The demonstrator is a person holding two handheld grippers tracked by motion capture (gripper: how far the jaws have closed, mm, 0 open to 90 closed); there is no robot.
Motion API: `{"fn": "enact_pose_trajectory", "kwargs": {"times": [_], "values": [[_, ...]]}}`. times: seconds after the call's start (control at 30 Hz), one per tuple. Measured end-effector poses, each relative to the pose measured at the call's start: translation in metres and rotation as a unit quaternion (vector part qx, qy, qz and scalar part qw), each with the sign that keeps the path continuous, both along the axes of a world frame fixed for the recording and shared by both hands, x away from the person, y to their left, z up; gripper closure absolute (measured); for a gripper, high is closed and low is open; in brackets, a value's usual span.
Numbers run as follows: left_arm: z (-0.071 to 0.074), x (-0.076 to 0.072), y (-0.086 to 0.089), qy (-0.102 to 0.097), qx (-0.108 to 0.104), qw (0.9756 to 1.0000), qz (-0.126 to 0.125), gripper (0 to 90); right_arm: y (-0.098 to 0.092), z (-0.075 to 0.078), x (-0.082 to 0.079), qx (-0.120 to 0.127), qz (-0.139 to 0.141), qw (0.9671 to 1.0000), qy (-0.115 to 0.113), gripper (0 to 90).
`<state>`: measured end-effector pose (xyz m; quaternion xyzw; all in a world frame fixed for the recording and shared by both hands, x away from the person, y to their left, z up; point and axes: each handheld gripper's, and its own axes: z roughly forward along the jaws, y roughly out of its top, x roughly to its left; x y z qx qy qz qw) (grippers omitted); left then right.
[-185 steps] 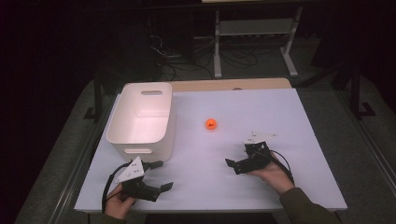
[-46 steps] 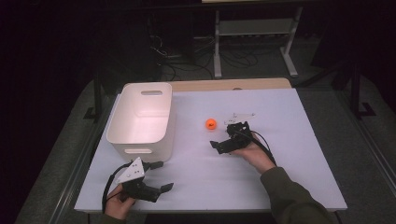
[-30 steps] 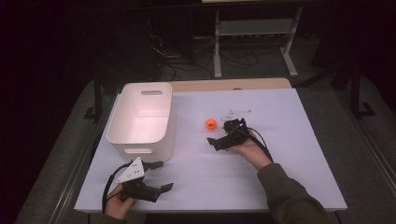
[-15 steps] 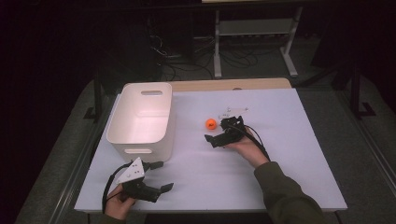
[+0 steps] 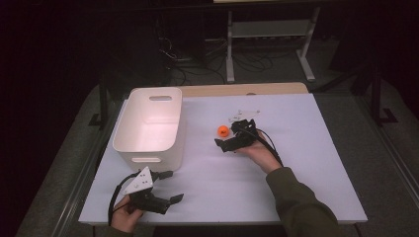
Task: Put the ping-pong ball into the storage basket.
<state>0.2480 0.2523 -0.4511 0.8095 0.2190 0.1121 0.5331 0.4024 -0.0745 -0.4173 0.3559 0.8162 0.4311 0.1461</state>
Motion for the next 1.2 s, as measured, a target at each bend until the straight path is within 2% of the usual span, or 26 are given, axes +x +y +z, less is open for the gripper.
{"fn": "enact_pose_trajectory", "kwargs": {"times": [1.2], "values": [[0.0,0.0,0.0,-0.001,0.0,1.0,0.0,14.1,0.021,0.007,0.026,0.004,0.0,1.0,-0.008,0.0]]}}
